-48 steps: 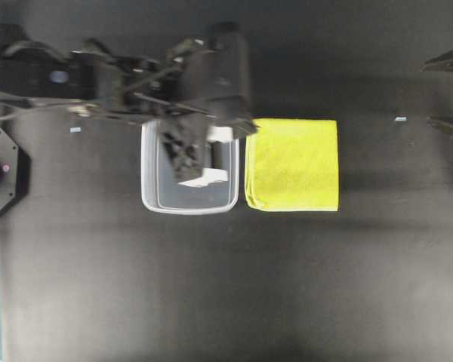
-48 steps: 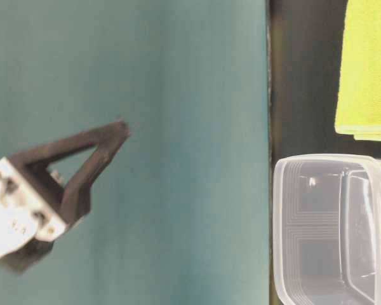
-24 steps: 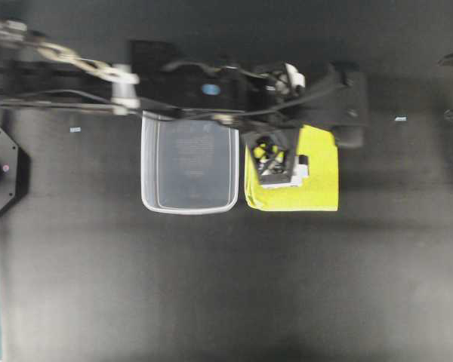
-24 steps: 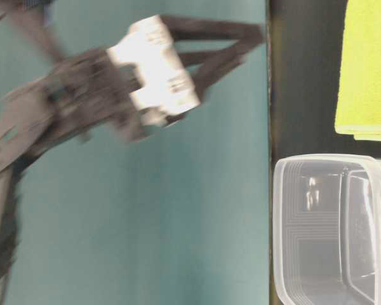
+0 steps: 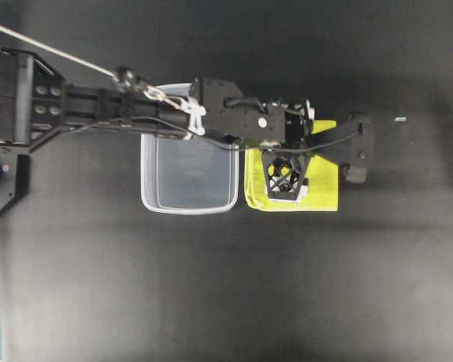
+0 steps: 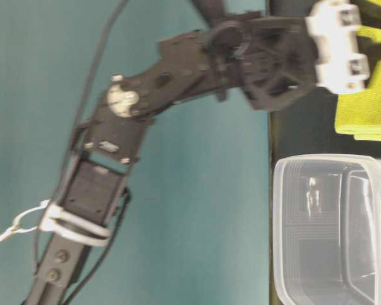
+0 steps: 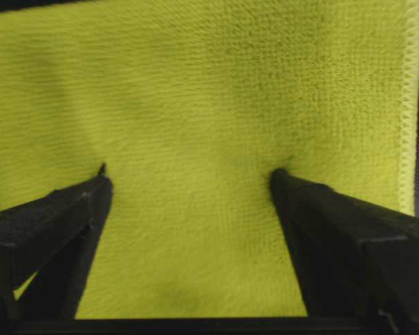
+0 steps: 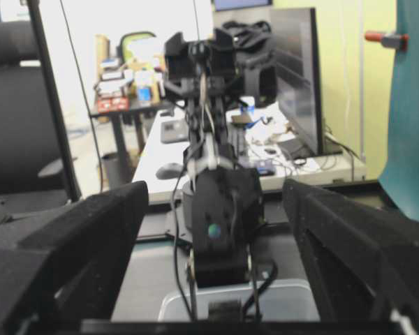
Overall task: Place the yellow towel into the container with the left arm.
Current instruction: 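Lower the left gripper onto the towel and pinch its near edge, then lift the towel and drag it left over the clear container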
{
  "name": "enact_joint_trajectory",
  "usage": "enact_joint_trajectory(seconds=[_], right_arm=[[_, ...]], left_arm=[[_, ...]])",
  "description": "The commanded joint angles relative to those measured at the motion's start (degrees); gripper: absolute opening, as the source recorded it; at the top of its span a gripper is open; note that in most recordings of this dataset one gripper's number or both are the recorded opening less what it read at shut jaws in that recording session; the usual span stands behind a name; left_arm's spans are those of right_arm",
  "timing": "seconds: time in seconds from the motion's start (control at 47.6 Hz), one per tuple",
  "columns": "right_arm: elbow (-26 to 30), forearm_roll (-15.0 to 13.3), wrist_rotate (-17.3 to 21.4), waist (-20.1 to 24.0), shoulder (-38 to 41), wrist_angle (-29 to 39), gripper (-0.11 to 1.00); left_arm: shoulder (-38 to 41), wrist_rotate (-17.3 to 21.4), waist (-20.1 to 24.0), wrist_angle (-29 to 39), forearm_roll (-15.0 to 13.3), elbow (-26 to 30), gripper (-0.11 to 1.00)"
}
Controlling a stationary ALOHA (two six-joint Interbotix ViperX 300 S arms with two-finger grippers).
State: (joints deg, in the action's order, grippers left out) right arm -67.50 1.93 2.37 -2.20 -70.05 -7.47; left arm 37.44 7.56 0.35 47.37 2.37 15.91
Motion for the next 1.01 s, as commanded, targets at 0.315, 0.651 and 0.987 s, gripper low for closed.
enact_joint_trajectory(seconds=[0.315, 0.651, 0.987], right_arm=[[0.7, 0.1, -0.2, 0.0, -0.6, -0.3, 0.76], [0.7, -0.1, -0.7, 0.0, -1.4, -0.1, 0.76], [0.7, -0.1, -0.9, 0.0, -1.7, -0.3, 0.76]], left_arm=[[-1.4, 1.5, -0.9, -1.2, 0.2, -2.2, 0.35], [-11.5, 1.5, -0.9, 3.3, 0.2, 3.8, 0.07], [-28.3, 1.0, -0.7, 17.8, 0.2, -0.8, 0.07]])
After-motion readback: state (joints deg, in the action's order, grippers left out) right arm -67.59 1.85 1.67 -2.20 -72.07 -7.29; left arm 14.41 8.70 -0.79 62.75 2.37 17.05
